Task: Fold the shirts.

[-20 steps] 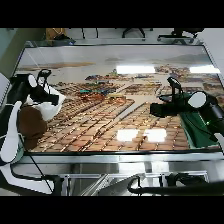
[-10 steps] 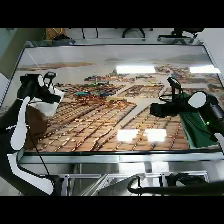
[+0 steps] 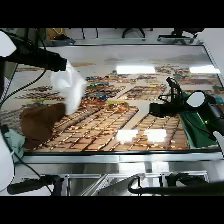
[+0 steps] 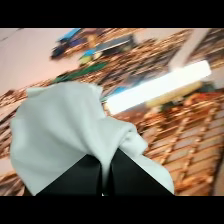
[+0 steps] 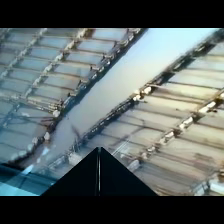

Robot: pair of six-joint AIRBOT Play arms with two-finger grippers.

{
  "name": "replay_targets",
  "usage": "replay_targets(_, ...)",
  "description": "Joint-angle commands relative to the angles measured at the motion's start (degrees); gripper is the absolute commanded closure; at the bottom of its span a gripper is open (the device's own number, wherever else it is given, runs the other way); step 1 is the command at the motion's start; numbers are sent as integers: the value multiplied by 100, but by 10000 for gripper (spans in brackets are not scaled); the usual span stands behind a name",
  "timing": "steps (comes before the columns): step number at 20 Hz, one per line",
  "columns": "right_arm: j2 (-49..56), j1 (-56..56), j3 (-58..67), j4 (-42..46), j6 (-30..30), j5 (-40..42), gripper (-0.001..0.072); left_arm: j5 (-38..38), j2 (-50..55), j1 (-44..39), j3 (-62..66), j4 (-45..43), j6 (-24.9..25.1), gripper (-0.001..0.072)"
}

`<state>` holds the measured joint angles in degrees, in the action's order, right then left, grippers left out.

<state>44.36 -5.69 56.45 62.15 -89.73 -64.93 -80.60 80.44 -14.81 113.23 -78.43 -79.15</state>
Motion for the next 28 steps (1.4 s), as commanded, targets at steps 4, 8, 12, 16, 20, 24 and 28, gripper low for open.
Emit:
replay_targets(4, 22, -2, 2, -197, 323, -173, 693, 90, -798, -1115, -1303, 1106, -260, 699)
replay_targets(8, 20, 0, 2, -197, 321, -197, 686, 426, -474, -1545, -2656, 1104, -299, 690)
replay_targets(12, 22, 2, 24, -197, 323, -197, 298, 256, -4, -1547, -3080, 1110, -439, 46)
replay_targets(16, 33, 103, 203, -195, 323, -212, 299, -332, -105, -925, -2841, 1108, -444, 37)
replay_targets(20, 387, 131, 146, -199, 525, -402, 297, -190, -828, -275, -3864, 1117, -428, 37)
replay_targets(24, 1158, 133, 149, -334, 780, 66, 131, 529, -1790, -302, -5906, 2404, -144, 38)
replay_targets(28, 1971, 133, 157, -1226, 1440, 918, 131, 2107, -2507, -1239, -7611, 2804, -249, 38)
